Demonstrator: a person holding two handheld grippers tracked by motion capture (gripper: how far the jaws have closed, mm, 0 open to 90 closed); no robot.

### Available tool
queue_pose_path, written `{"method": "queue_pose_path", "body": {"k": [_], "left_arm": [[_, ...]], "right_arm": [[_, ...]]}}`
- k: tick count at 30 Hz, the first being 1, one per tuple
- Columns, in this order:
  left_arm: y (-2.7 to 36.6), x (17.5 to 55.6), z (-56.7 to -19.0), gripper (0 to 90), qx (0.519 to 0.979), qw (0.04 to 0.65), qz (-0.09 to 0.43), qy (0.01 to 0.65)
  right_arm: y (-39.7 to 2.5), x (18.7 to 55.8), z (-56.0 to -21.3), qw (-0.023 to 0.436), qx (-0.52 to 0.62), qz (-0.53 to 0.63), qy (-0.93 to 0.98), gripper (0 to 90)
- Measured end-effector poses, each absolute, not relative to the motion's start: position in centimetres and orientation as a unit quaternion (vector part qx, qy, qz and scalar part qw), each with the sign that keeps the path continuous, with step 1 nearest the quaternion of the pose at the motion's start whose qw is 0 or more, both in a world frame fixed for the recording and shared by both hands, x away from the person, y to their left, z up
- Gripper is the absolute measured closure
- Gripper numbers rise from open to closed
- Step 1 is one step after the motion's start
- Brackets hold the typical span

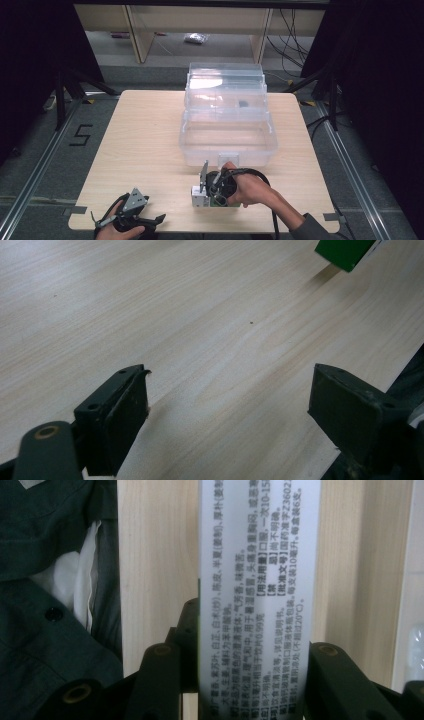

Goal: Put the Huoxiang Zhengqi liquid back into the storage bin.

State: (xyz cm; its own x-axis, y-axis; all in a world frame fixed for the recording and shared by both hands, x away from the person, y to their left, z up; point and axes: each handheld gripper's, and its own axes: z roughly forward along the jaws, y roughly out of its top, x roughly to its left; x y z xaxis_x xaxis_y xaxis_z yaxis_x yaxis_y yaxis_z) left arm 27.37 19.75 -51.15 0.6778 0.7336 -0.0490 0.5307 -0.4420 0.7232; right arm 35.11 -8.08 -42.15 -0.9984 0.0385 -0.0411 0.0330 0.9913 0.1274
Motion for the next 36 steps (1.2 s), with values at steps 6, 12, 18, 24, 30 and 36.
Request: {"method": "queue_pose_path", "body": {"k": [6, 12, 18, 24, 30, 36], "left_arm": [[19.8, 27.3, -51.1, 15.5, 0.839, 0.368, 0.135, 0.378], [19.8, 27.3, -51.1, 15.5, 0.84, 0.368, 0.132, 0.376], [19.8, 27.4, -51.1, 15.4, 0.841, 0.368, 0.133, 0.374], [19.8, 27.3, -51.1, 15.5, 0.84, 0.369, 0.132, 0.376], [19.8, 27.4, -51.1, 15.4, 0.839, 0.369, 0.132, 0.378], [19.8, 27.4, -51.2, 15.4, 0.84, 0.368, 0.133, 0.376]], "right_arm": [[-9.3, 35.2, -41.4, 0.025, 0.026, 0.069, 0.997, 64.8], [-11.1, 36.1, -40.2, 0.035, 0.019, 0.084, 0.996, 64.7], [-12.4, 36.2, -39.1, 0.038, 0.051, 0.085, 0.994, 64.8], [-13.9, 36.5, -37.9, 0.04, 0.054, 0.093, 0.993, 64.8], [-15.4, 37.0, -36.2, 0.048, 0.063, 0.098, 0.992, 64.8], [-16.7, 37.3, -34.9, 0.051, 0.071, 0.092, 0.992, 64.8]]}}
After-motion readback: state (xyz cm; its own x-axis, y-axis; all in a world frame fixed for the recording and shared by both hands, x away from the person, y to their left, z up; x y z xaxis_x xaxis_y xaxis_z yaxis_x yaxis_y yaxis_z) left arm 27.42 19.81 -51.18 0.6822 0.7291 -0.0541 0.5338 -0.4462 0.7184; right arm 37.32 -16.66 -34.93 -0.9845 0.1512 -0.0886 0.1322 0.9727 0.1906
